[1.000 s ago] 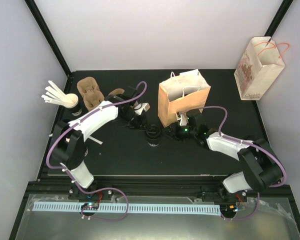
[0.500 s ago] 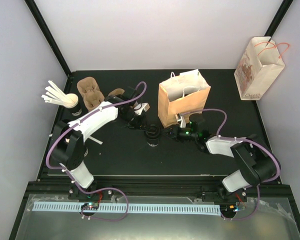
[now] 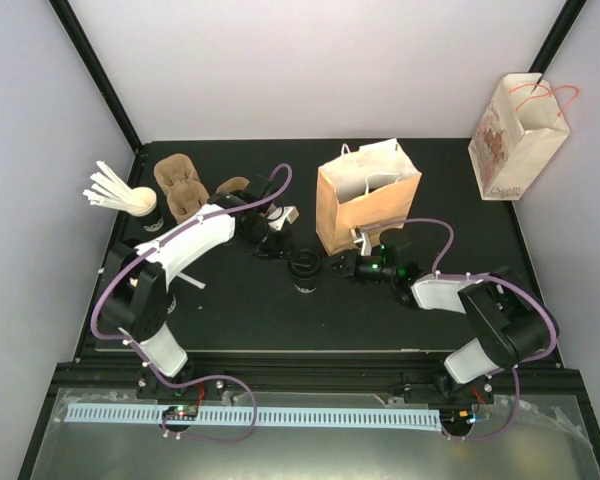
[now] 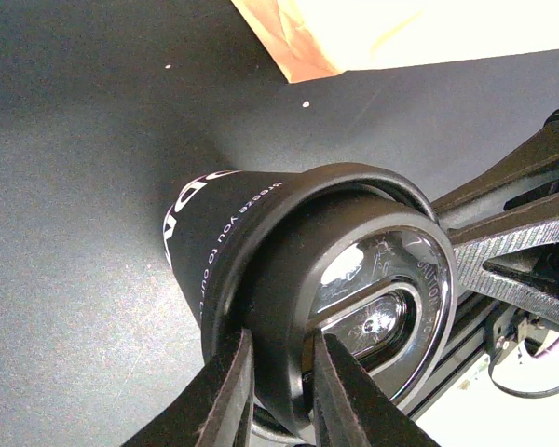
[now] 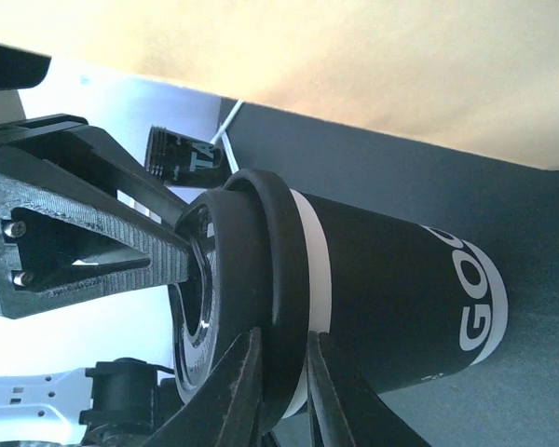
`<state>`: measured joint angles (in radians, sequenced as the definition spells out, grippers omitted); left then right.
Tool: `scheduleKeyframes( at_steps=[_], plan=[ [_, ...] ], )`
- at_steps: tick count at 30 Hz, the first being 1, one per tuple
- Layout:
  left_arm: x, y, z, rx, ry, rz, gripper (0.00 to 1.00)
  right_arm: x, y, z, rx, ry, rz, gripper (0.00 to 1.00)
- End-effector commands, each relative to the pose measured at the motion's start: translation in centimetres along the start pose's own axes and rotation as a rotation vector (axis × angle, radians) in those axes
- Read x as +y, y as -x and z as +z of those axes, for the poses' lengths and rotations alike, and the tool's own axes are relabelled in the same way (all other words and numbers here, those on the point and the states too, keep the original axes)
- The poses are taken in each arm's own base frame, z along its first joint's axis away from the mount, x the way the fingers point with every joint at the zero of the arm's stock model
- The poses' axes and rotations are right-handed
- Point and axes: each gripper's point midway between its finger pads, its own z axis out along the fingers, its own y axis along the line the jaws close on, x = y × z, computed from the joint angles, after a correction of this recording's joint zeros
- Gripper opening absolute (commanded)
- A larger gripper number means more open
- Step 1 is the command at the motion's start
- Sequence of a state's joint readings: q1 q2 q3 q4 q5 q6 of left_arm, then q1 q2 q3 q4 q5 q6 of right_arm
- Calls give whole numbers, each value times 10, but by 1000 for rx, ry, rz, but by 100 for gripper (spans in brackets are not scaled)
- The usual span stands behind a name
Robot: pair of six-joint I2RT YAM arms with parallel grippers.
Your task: Pack the takeout coffee
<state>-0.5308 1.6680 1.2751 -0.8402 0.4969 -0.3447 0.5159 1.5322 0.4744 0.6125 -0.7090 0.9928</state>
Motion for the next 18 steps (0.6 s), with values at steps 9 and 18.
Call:
scheduleKeyframes(
  at_steps=[9, 18],
  plan=[
    [-27, -20, 0, 114, -80, -26, 26, -33, 2, -8, 92, -349, -8, 21],
    [-37, -15, -15, 93, -96, -16, 36, -6, 28, -2, 85, -341, -78, 22]
  ],
)
